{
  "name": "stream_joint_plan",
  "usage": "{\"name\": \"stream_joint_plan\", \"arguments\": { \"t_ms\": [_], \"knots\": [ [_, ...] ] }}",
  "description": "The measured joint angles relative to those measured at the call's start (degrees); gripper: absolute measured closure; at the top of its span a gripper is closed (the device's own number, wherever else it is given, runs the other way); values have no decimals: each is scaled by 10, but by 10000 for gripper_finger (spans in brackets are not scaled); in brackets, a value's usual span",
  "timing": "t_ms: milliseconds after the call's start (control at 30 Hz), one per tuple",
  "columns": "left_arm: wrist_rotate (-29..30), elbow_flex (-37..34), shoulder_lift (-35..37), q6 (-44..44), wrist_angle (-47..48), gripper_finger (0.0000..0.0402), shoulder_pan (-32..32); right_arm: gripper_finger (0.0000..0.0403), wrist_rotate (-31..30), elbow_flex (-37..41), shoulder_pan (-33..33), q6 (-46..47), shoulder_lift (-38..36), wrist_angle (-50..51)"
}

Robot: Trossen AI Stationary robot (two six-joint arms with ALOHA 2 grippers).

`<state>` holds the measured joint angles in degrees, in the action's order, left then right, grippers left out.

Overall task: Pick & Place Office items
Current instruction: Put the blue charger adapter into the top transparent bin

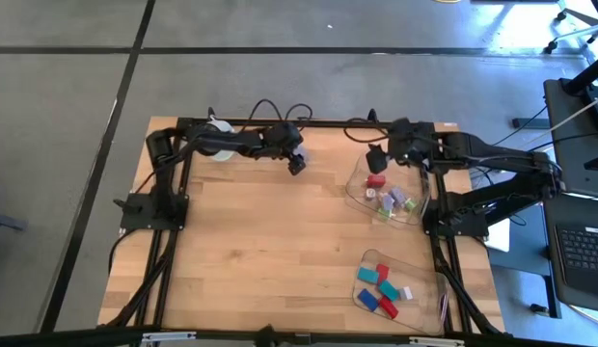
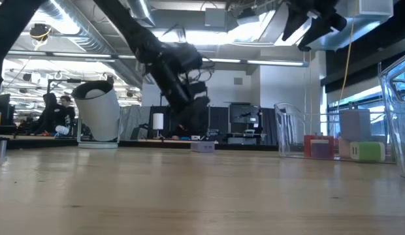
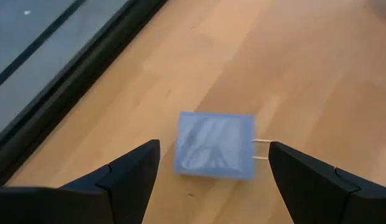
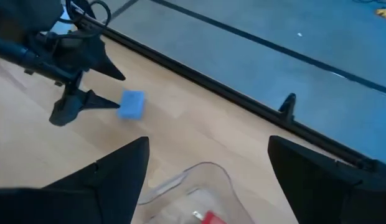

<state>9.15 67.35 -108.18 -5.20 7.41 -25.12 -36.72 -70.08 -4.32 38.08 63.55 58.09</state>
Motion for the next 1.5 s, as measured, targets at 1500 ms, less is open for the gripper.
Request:
{"name": "stream_joint_plan", "arguments": {
  "t_ms": [1500],
  "knots": [
    [-15, 1, -74, 87, -106, 103, -42, 72, 94, 0, -148, -169, 0, -2]
  ]
}}
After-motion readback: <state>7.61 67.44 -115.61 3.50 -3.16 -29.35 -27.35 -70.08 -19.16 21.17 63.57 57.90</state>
